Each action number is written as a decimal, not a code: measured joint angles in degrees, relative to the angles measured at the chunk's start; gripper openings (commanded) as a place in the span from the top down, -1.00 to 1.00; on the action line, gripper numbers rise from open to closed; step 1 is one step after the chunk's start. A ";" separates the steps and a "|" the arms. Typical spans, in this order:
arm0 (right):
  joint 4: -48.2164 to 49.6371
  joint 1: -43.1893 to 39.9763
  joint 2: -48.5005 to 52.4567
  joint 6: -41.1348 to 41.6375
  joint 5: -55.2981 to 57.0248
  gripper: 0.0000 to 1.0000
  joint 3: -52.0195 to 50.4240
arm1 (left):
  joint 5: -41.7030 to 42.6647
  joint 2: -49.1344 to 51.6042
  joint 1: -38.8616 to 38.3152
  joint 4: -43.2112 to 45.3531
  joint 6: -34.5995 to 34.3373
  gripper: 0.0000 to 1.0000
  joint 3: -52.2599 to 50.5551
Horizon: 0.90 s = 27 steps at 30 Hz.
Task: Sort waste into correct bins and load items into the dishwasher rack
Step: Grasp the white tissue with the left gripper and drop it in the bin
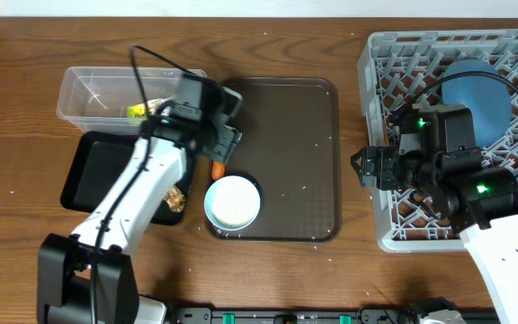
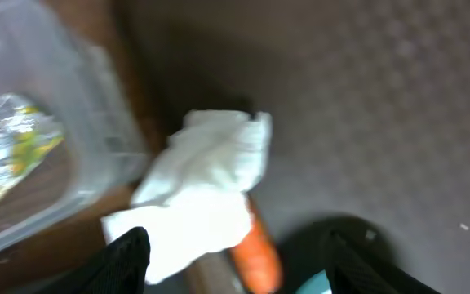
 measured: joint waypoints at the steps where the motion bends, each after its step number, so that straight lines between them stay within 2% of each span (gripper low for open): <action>1: 0.00 0.00 0.00 -0.02 0.00 -0.79 0.00 | -0.24 0.00 -0.90 0.00 0.00 -0.37 -0.31; 8: 0.00 0.00 0.00 0.00 0.00 -0.79 0.00 | -4.31 0.66 -2.80 1.55 0.00 -0.37 -2.05; 16: -0.07 0.00 0.00 0.00 -0.02 -0.79 0.00 | -6.75 8.90 -2.80 6.34 0.02 -0.36 -2.21; 19: -0.22 0.00 0.00 0.00 -0.02 -0.79 0.00 | -7.02 11.21 -2.80 7.65 -0.02 -0.13 -2.34; 23: -0.50 0.00 0.00 0.00 -0.07 -0.79 0.00 | -7.37 12.24 -2.80 9.35 0.00 0.70 -2.34; 24: -0.55 0.00 0.00 0.00 -0.07 -0.78 0.00 | -7.52 12.22 -2.80 9.40 -0.13 0.84 -2.34; 27: -0.76 0.00 0.00 0.00 -0.09 -0.79 0.00 | -7.58 11.87 -2.80 9.01 0.00 0.88 -2.34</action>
